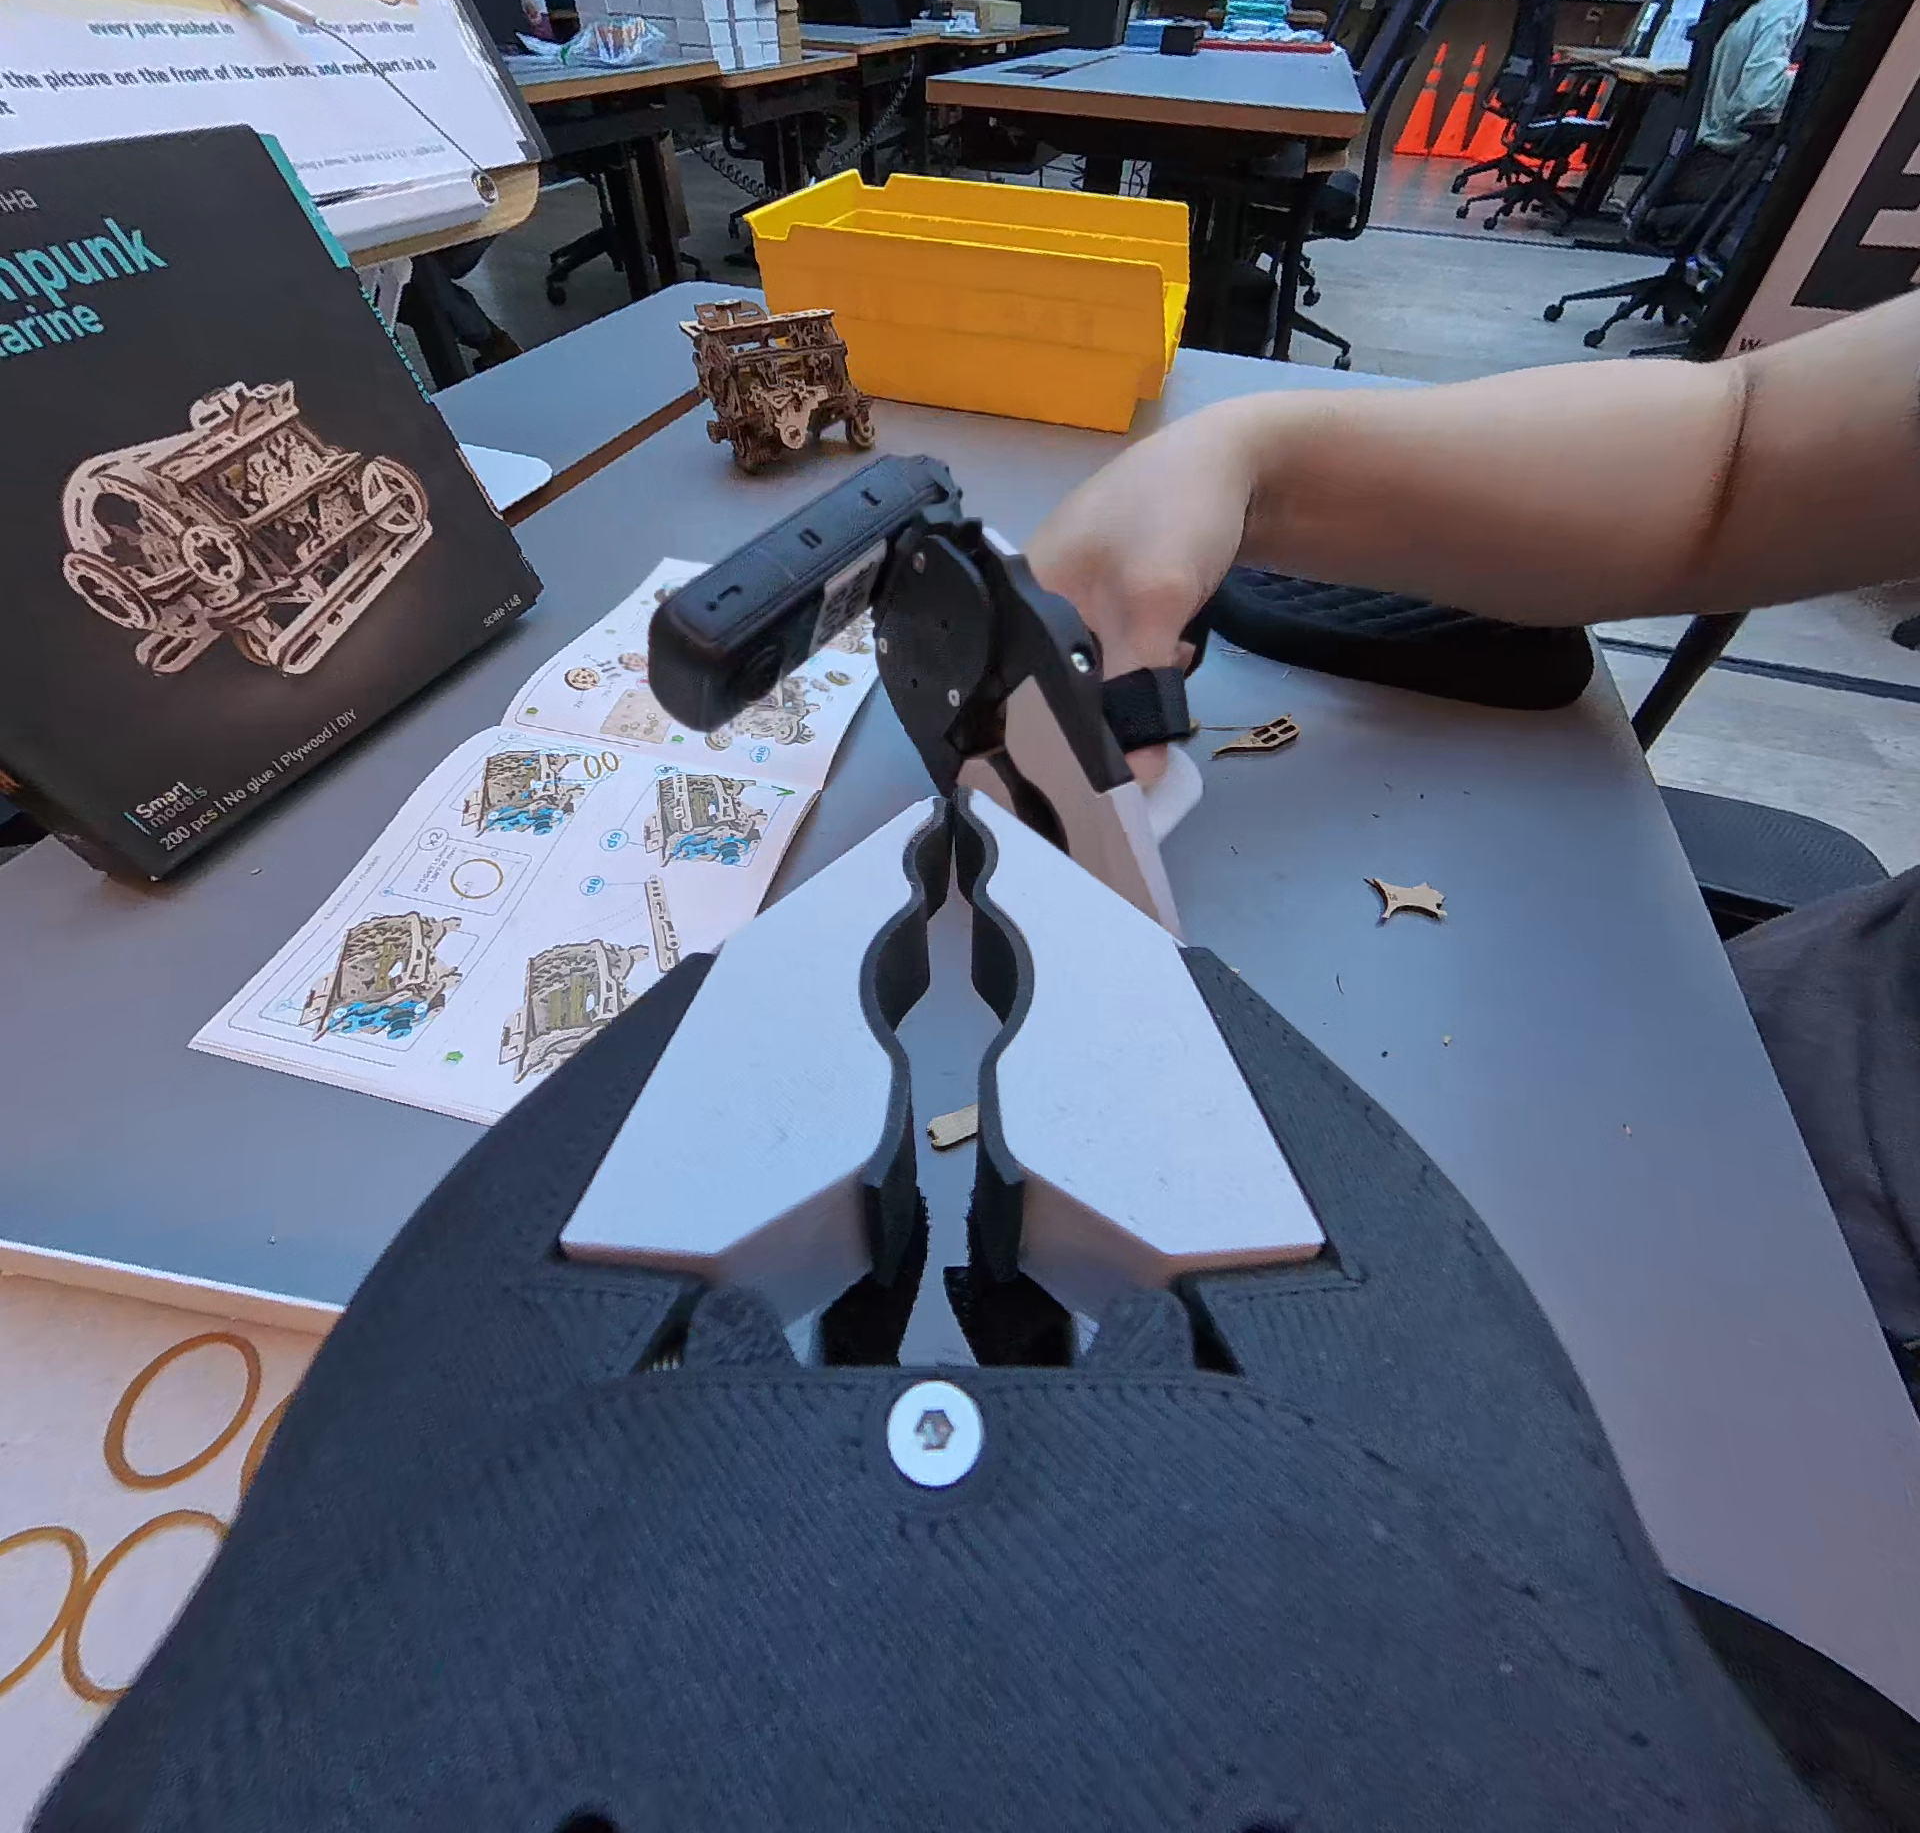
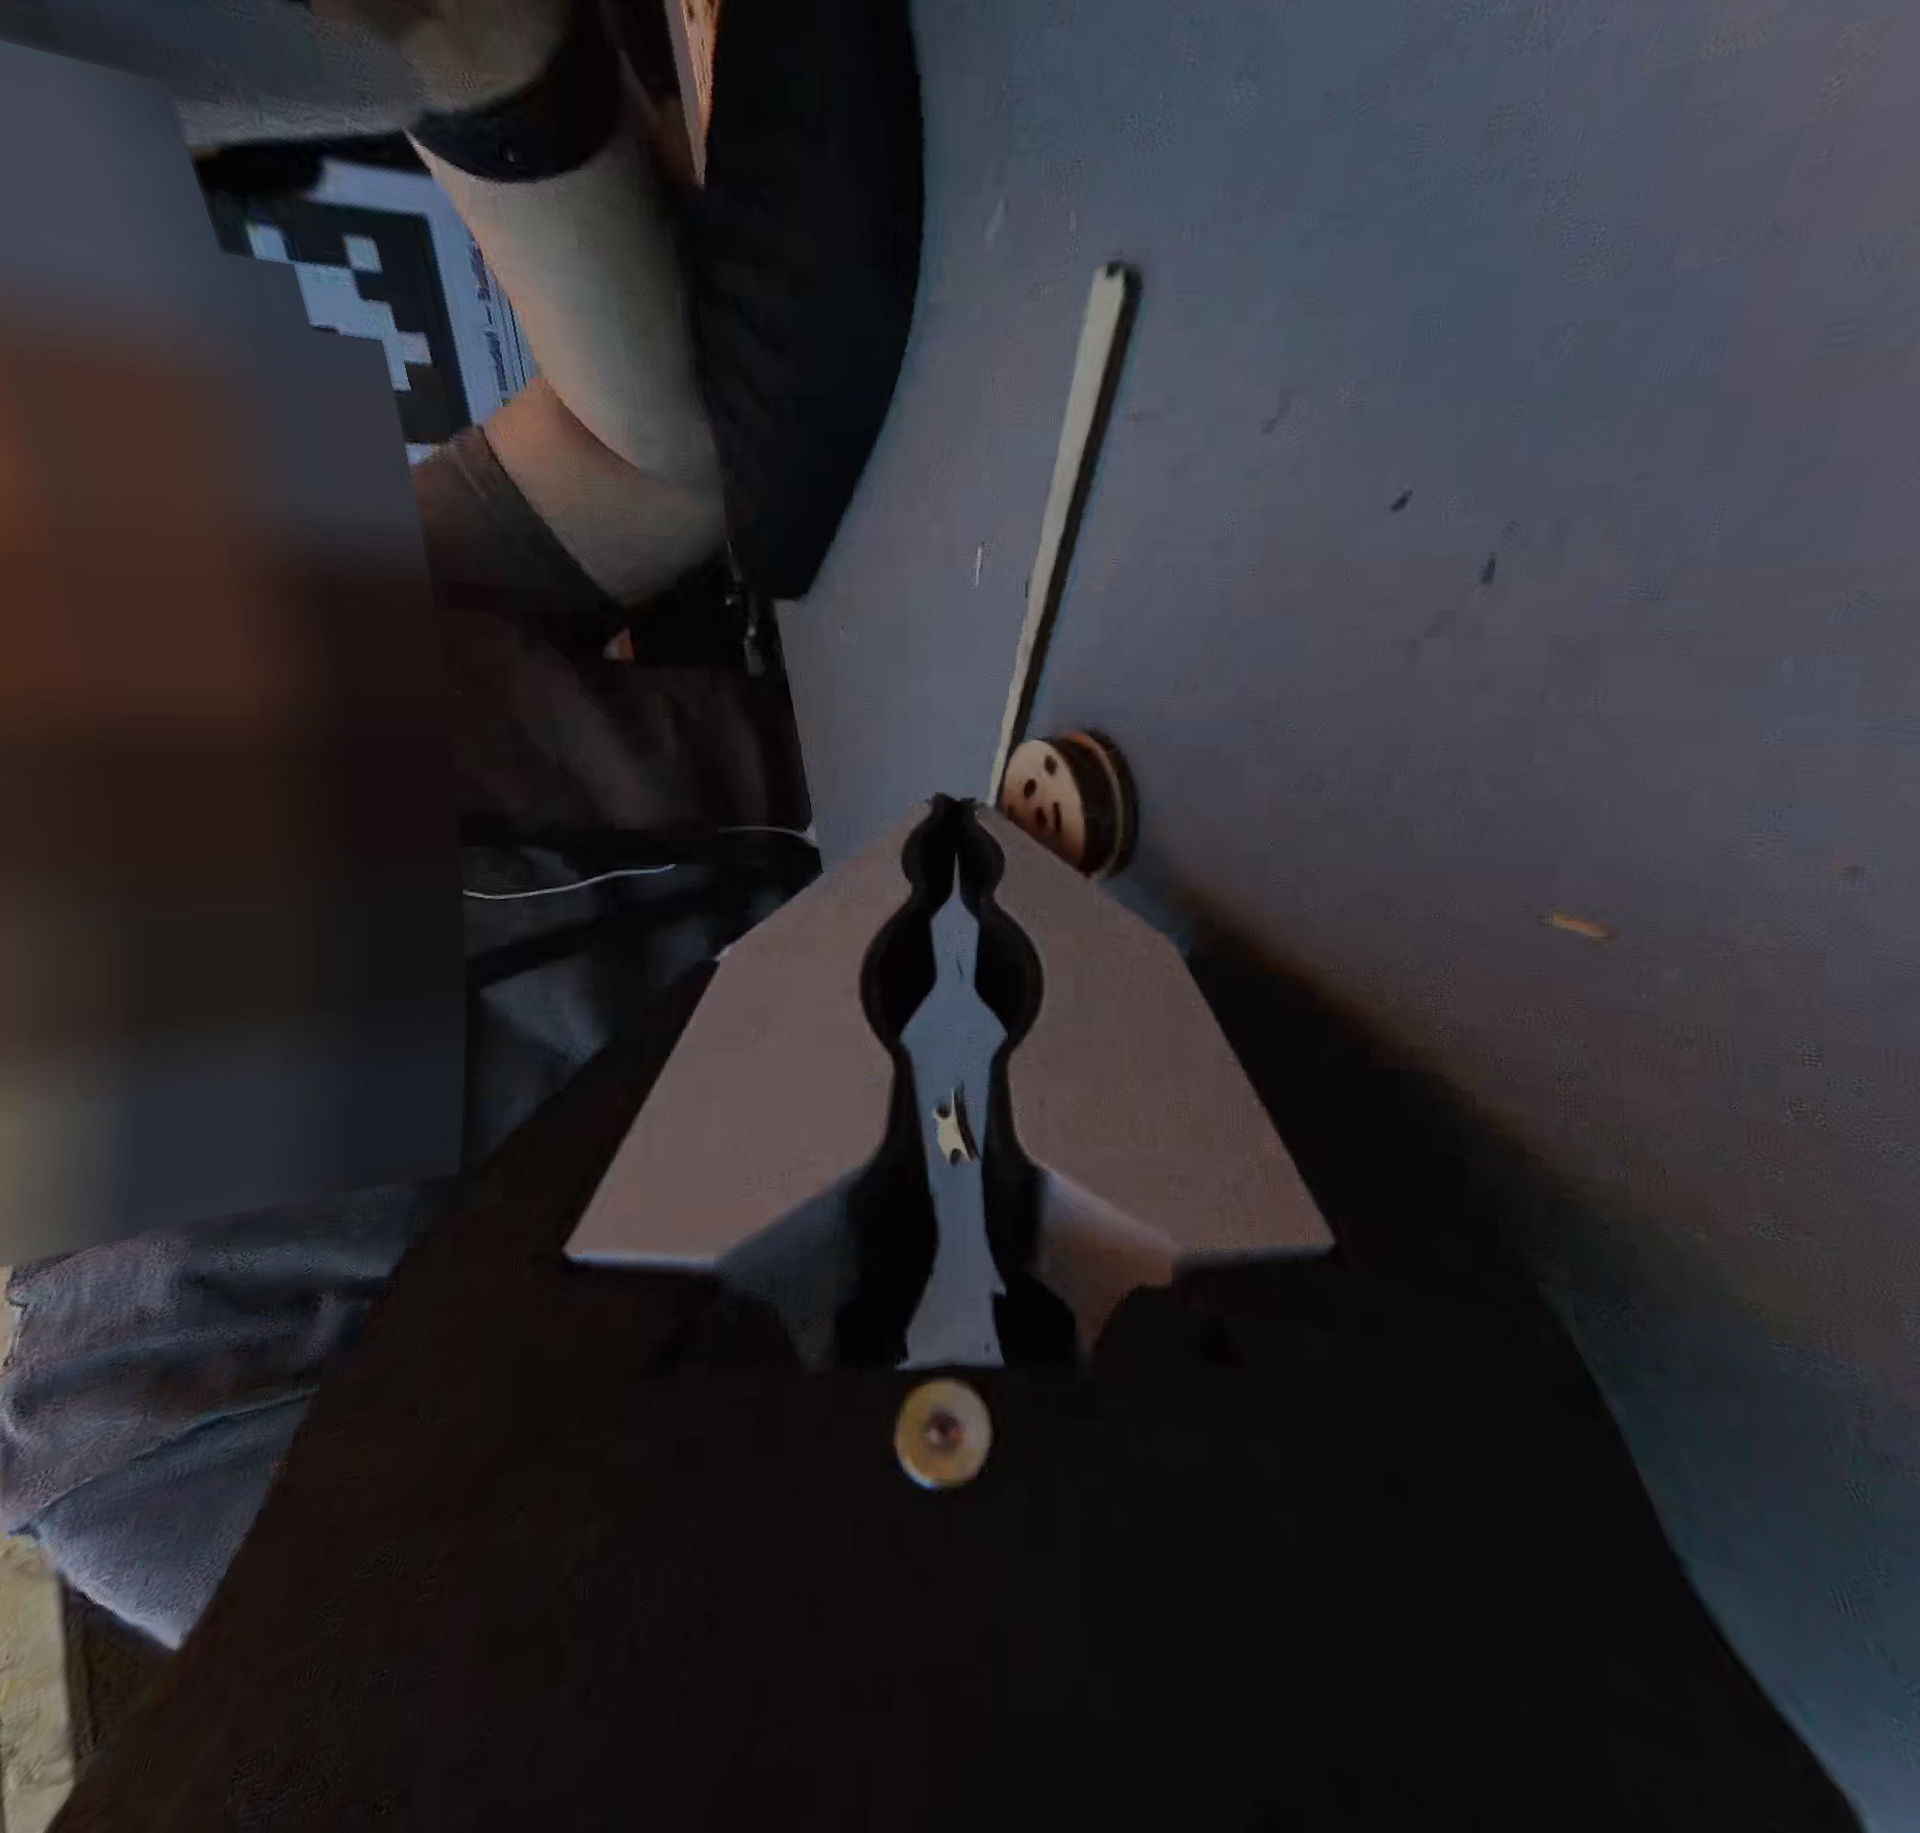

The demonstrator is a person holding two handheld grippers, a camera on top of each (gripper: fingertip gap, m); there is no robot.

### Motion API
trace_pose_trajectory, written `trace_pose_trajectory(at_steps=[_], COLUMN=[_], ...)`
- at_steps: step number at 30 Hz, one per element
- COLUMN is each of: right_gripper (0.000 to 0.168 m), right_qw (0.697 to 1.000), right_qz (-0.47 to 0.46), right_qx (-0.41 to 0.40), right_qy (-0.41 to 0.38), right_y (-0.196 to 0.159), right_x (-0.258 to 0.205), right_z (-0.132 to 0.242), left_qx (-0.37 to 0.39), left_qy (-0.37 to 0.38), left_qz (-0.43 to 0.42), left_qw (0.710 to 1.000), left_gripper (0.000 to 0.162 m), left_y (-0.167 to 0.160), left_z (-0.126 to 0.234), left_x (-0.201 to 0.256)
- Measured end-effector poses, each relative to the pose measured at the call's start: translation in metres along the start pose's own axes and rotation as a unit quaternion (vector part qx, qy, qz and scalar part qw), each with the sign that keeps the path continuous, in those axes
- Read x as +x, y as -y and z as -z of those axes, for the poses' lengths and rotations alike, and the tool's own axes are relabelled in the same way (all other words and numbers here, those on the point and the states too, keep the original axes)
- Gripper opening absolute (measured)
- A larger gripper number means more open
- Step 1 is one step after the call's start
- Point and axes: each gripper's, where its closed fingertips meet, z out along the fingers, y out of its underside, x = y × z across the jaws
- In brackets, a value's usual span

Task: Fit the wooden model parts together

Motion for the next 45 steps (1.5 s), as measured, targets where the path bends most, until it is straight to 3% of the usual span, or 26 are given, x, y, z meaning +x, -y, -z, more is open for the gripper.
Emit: trace_pose_trajectory(at_steps=[2,4,6,7,8,9,11,12,13,15,18,20,21,22,24,25,27,28,32,35,37,39,40,41,43,45], right_gripper=[0.0,0.0,0.0,0.0,0.0,0.0,0.0,0.0,0.0,0.0,0.0,0.003,0.0,0.0,0.0,0.0,0.0,0.0,0.0,0.0,0.0,0.0,0.0,0.0,0.0,0.0], right_qw=[0.997,0.984,0.997,1.0,0.999,0.998,0.988,0.99,0.998,1.0,0.989,0.997,1.0,0.999,0.987,0.985,0.997,1.0,0.986,0.999,0.999,0.986,0.988,0.997,1.0,0.996], right_qz=[0.071,0.125,0.056,-0.011,-0.01,0.032,0.091,0.092,0.061,0.009,0.108,0.075,0.017,0.042,0.127,0.135,0.069,0.009,0.106,0.046,0.032,0.098,0.095,0.067,-0.002,0.076], right_qx=[0.037,0.075,0.022,0.028,0.037,0.044,0.081,0.067,0.022,0.025,0.073,-0.013,0.009,0.021,0.052,0.047,-0.01,0.014,0.053,-0.005,0.011,0.073,0.068,0.024,0.013,0.037], right_qy=[-0.014,0.103,-0.054,0.006,0.004,-0.018,0.098,0.082,-0.028,0.006,0.075,-0.034,-0.001,-0.019,0.087,0.094,-0.037,-0.004,0.114,-0.025,-0.003,0.111,0.097,-0.015,0.008,0.009], right_y=[0.01,0.018,0.012,0.014,0.016,0.017,0.023,0.019,0.009,0.008,0.019,-0.001,0.006,0.009,0.011,0.01,0.002,0.008,0.017,0.009,0.013,0.029,0.03,0.022,0.021,0.028], right_x=[-0.014,-0.067,0.006,0.003,0.004,0.0,-0.053,-0.045,0.001,0.003,-0.047,0.003,0.0,0.0,-0.057,-0.063,0.001,0.0,-0.062,0.001,-0.001,-0.053,-0.049,-0.006,0.001,-0.023], right_z=[0.009,0.016,0.004,0.003,0.006,0.011,0.018,0.013,0.005,0.006,0.013,0.0,-0.001,0.002,0.007,0.006,-0.002,-0.001,0.011,0.0,0.001,0.012,0.01,0.001,-0.001,0.004], left_qx=[-0.001,0.0,-0.002,-0.004,-0.004,-0.005,-0.004,-0.003,-0.002,-0.004,-0.005,-0.007,-0.007,-0.007,-0.007,-0.006,-0.004,-0.004,-0.007,-0.004,-0.006,-0.004,-0.005,-0.005,-0.005,-0.006], left_qy=[0.001,0.003,0.001,0.0,0.0,0.001,0.002,0.002,0.001,0.0,0.002,0.001,0.001,0.001,0.003,0.002,0.001,0.001,0.002,0.001,0.002,0.003,0.004,0.003,0.003,0.004], left_qz=[-0.003,-0.005,-0.001,0.0,-0.001,-0.002,-0.003,-0.003,-0.002,-0.001,-0.002,-0.001,-0.002,-0.002,-0.001,0.0,0.001,0.0,-0.002,-0.003,-0.003,-0.003,-0.003,-0.002,-0.002,-0.005], left_qw=[1.0,1.0,1.0,1.0,1.0,1.0,1.0,1.0,1.0,1.0,1.0,1.0,1.0,1.0,1.0,1.0,1.0,1.0,1.0,1.0,1.0,1.0,1.0,1.0,1.0,1.0], left_gripper=[0.0,0.0,0.0,0.0,0.0,0.0,0.0,0.0,0.0,0.0,0.0,0.0,0.0,0.0,0.0,0.0,0.0,0.0,0.0,0.0,0.0,0.0,0.0,0.0,0.0,0.0], left_y=[0.0,0.0,-0.001,-0.002,-0.003,-0.003,-0.002,-0.002,-0.001,-0.002,-0.003,-0.003,-0.004,-0.004,-0.004,-0.004,-0.003,-0.003,-0.003,-0.002,-0.002,-0.002,-0.002,-0.002,-0.002,-0.003], left_z=[0.0,0.0,-0.001,-0.002,-0.002,-0.002,-0.001,-0.001,-0.001,-0.002,-0.002,-0.002,-0.002,-0.002,-0.002,-0.001,-0.001,-0.002,-0.001,-0.002,-0.001,-0.001,-0.001,-0.001,-0.001,-0.001], left_x=[0.001,0.0,0.0,0.0,0.0,0.0,0.0,0.0,0.0,0.0,0.0,0.0,0.0,0.0,-0.001,-0.002,-0.001,-0.001,-0.001,0.0,0.0,-0.001,-0.001,-0.001,-0.001,-0.001])
